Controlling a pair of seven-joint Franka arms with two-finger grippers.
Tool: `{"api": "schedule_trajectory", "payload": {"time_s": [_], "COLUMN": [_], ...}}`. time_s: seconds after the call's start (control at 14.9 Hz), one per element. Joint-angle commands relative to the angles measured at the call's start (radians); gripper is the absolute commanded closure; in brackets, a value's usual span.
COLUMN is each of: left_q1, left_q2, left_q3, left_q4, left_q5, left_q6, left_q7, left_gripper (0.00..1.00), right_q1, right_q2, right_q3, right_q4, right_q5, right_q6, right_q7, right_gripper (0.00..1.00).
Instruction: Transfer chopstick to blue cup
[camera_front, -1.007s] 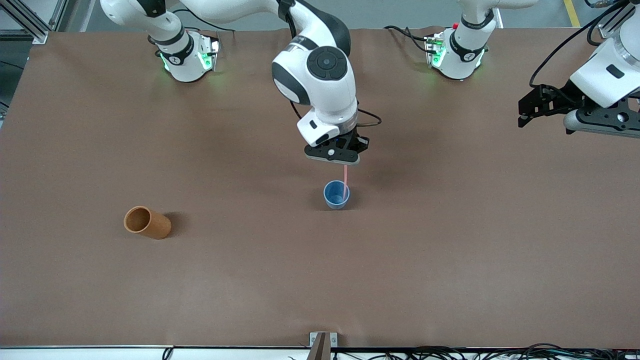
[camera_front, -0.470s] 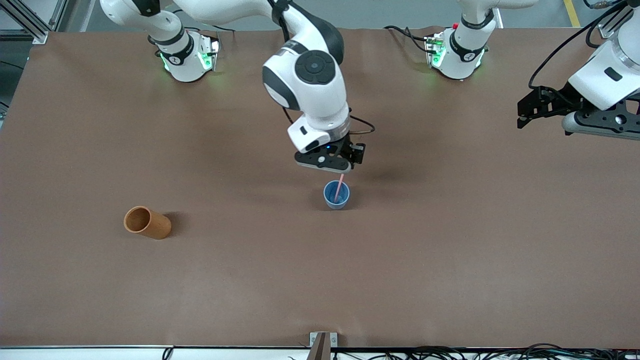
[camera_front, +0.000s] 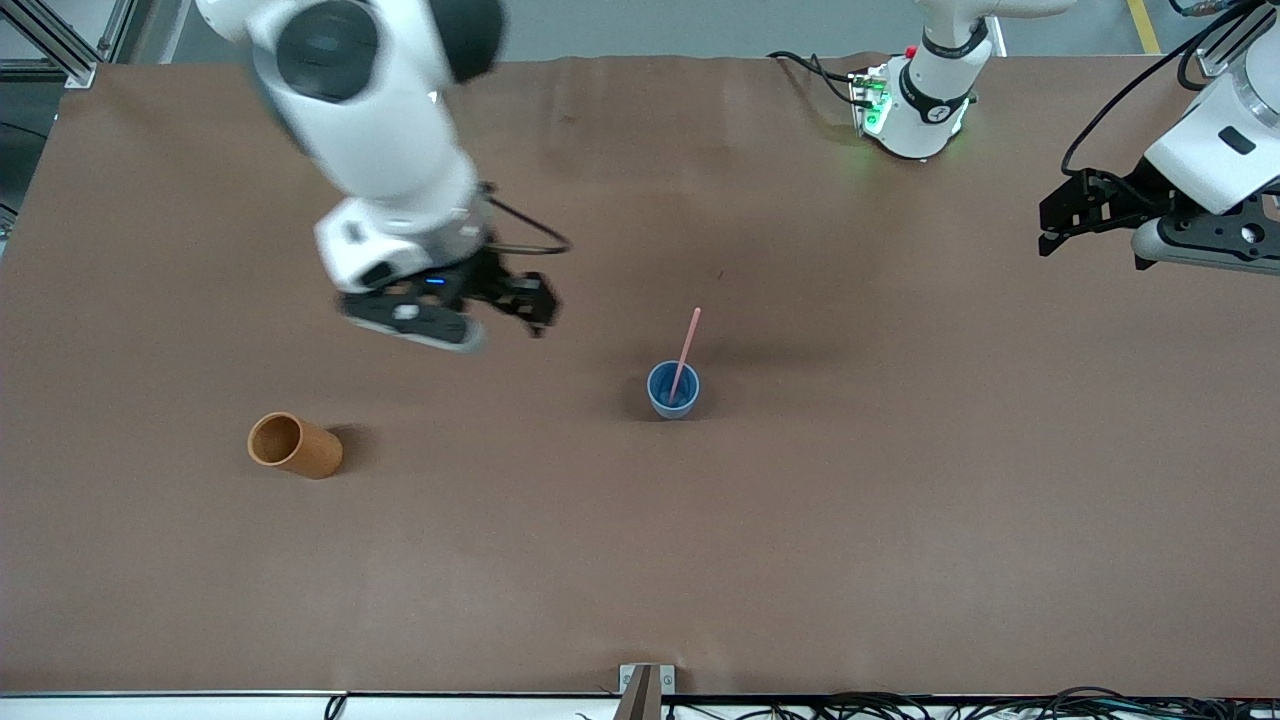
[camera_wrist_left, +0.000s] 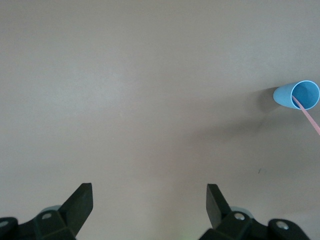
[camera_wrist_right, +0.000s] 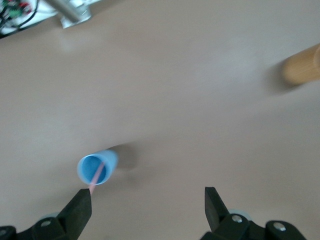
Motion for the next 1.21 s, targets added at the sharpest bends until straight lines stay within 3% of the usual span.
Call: {"api": "schedule_trajectory", "payload": {"time_s": [0.0,0.34,0.67,0.94,1.14], "left_q1": [-0.005,-0.005,-0.005,-0.003,-0.005], "left_q2": [0.014,0.014,0.014,0.014,0.014], "left_q3": [0.005,0.005,0.005,0.005,0.005], "left_q4": [0.030,0.032,0.030,0.032,0.032], "left_q5": [-0.012,-0.014,-0.014,-0.014,-0.012], "left_q6": [-0.011,-0.011,-0.011,-0.011,-0.013], "left_q7": [-0.008,-0.008,-0.008,-0.007,-0.008], "left_gripper": [0.00,0.00,0.00,0.00,0.00], "right_q1": [-0.122,-0.374,-0.472,-0.489,-0.495], "right_q2": [-0.085,-0.259,-0.410,-0.425,-0.402], "right_q3": [0.020,0.023,0.023,0.021,0.021], "right_q4": [-0.064,-0.256,-0.425,-0.425,-0.336], "right_q5": [-0.038,-0.043,-0.042,-0.042,-0.045], "right_q6": [-0.044,-0.046,-0.052,-0.109,-0.118], "right_q7": [-0.149,-0.472,-0.640,-0.821,-0.844], "right_gripper": [0.00,0.00,0.00,0.00,0.00]}}
